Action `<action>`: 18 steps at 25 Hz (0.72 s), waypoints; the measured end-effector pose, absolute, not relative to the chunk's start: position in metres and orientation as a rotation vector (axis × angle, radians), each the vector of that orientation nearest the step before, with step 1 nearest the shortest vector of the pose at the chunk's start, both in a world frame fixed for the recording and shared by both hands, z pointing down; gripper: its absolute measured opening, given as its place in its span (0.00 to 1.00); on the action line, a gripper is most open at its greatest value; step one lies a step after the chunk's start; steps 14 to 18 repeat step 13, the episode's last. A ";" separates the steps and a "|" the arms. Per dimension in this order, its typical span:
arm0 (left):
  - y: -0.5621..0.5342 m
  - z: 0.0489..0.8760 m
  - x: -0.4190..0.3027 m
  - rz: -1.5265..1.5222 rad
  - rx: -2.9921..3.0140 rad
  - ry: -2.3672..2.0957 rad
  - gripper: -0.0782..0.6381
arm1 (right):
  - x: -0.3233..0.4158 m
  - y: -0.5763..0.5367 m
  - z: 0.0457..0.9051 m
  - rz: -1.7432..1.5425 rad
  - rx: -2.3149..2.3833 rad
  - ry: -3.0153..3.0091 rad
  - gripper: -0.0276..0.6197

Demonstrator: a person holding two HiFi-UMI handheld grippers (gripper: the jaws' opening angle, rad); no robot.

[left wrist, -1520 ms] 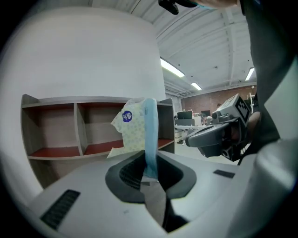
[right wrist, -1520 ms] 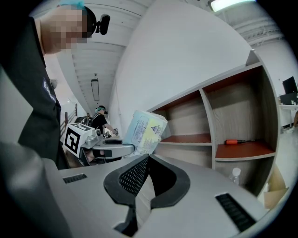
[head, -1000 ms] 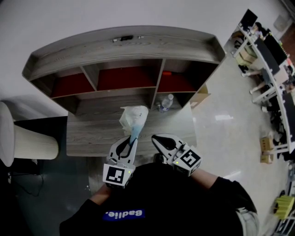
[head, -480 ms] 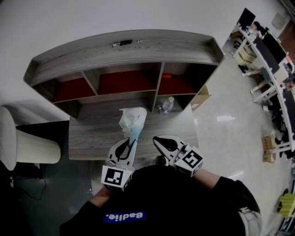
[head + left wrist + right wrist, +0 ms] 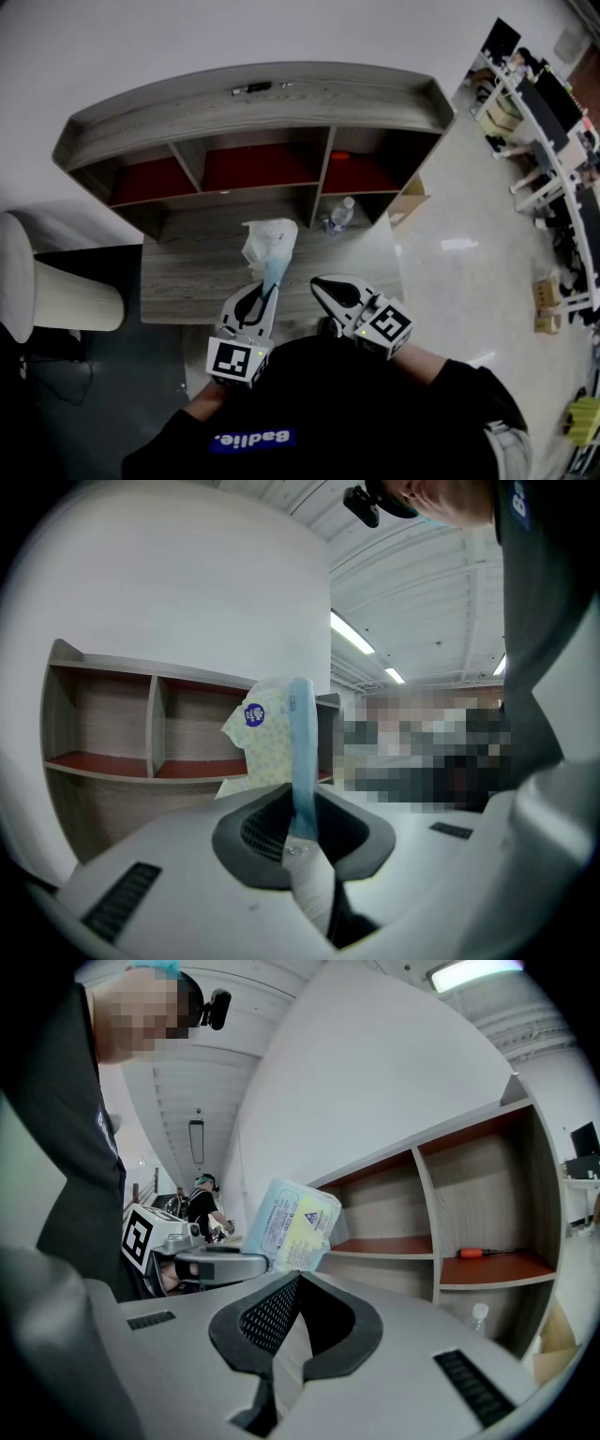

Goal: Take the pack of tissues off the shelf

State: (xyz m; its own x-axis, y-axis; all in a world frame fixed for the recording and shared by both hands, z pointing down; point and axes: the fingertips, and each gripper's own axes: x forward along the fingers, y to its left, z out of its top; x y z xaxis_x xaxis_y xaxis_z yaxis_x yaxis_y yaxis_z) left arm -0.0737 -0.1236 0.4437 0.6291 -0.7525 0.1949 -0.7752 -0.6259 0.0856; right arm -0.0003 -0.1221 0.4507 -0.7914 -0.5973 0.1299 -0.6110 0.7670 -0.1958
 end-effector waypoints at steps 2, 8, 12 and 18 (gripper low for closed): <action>-0.121 0.444 -0.074 0.211 2.688 -1.270 0.17 | -0.001 -0.121 0.449 0.352 0.992 -2.901 0.09; -0.117 0.446 -0.074 0.209 2.688 -1.272 0.17 | 0.000 -0.115 0.450 0.355 0.999 -2.900 0.09; -0.114 0.445 -0.073 0.206 2.691 -1.271 0.17 | 0.001 -0.113 0.449 0.350 1.001 -2.901 0.09; -0.114 0.445 -0.073 0.207 2.693 -1.270 0.17 | 0.001 -0.112 0.449 0.349 1.002 -2.901 0.09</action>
